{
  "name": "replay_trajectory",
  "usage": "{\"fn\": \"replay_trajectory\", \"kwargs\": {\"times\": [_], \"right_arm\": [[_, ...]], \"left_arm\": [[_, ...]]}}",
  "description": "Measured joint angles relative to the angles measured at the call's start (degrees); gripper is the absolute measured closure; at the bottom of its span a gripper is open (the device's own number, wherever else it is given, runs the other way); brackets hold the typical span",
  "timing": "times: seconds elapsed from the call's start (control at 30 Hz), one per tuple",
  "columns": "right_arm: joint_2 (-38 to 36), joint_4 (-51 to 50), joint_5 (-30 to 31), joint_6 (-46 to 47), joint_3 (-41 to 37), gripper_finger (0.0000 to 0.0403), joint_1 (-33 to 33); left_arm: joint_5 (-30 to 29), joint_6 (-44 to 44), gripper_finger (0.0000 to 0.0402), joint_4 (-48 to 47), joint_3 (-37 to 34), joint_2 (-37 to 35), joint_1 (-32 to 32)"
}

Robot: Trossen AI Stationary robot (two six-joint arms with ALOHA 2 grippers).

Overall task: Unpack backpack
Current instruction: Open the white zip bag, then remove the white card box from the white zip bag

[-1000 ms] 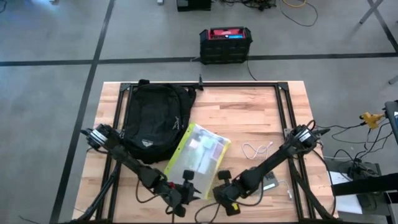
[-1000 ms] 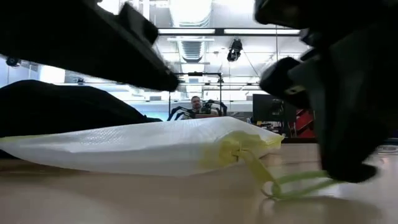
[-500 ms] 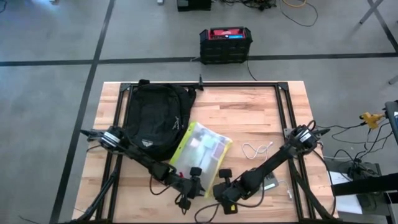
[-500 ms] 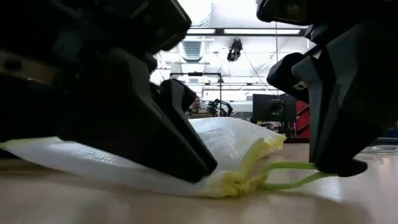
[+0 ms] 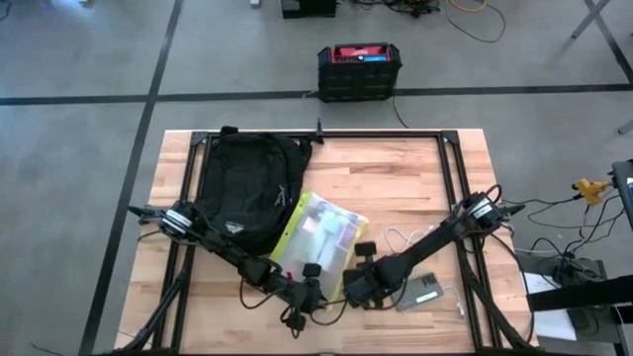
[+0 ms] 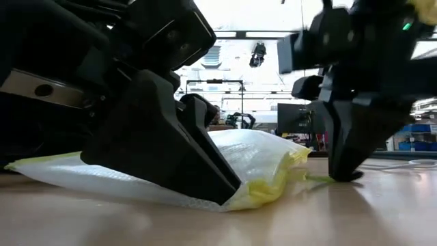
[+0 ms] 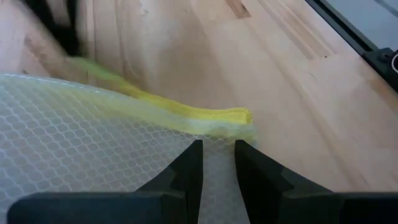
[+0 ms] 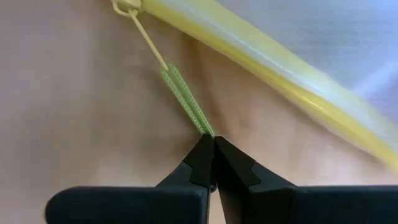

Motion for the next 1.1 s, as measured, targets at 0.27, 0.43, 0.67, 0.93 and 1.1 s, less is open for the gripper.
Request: {"fn": "replay_trajectory", "kwargs": {"times": [0.27,0.43,0.67,0.93,1.1], "right_arm": [[-0.1,-10.0,8.9,-10.8,-1.0,0.0403,-8.0],[-0.1,-10.7,11.7,-19.0,-3.5,0.0403,-16.7],[-2.7,-10.8,13.2,-25.8,-8.0,0.0403,-28.6],[-15.0,-10.3,10.8,-21.2,-14.6,0.0403,-28.0],[-24.5,-0.4,7.0,-19.6,-20.0,0.0403,-19.1]], "left_arm": [[-0.3,-0.6,0.0322,-0.5,-0.1,0.0,-0.1],[-0.5,-2.8,0.0322,-2.3,-0.1,-0.1,-0.1],[-3.8,-7.2,0.0322,-6.7,-0.1,-1.8,-0.7],[-14.2,-7.8,0.0322,-14.7,-0.8,-7.5,-2.4],[-19.7,-4.2,0.0322,-13.2,-0.4,-11.5,-2.2]]}}
